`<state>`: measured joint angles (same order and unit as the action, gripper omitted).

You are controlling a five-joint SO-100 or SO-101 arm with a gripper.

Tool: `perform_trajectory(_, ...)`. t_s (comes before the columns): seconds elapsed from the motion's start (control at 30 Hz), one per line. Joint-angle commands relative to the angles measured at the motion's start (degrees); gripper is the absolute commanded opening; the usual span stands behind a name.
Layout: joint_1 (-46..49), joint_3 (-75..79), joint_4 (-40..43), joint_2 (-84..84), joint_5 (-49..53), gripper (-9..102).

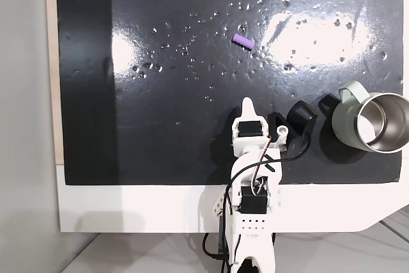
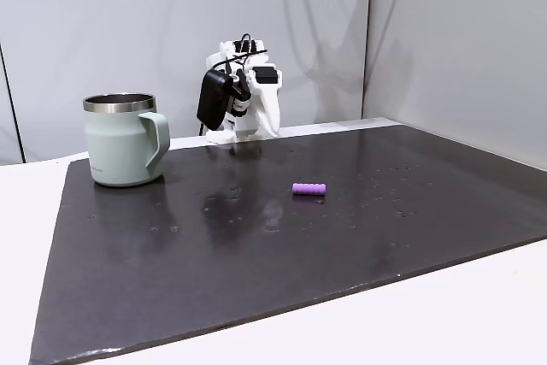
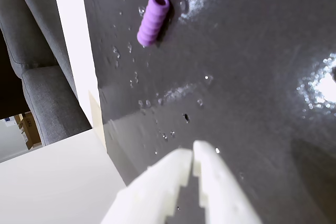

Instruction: Grasp a pengrip and put it in the cup.

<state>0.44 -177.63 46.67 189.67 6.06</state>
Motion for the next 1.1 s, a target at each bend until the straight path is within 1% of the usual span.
perform_trajectory(0.0, 2.72, 0.09, -2.55, 0.44, -3.34, 0)
perform_trajectory(0.37, 2.64, 0.09, -2.55, 0.44, -3.34, 0)
perform_trajectory(0.53, 2.46, 2.29, -2.81, 0.53, -1.14, 0)
perform_trajectory(0.7, -1.32, 7.91, -2.81, -1.05, 0.00, 0)
perform_trajectory(0.77, -2.64, 12.74, -2.81, -6.59, -1.05, 0)
perform_trajectory(0.9, -3.96, 26.89, -2.81, -24.61, -6.68, 0)
perform_trajectory(1.07, -5.10, 44.82, 0.44, -42.28, -11.87, 0)
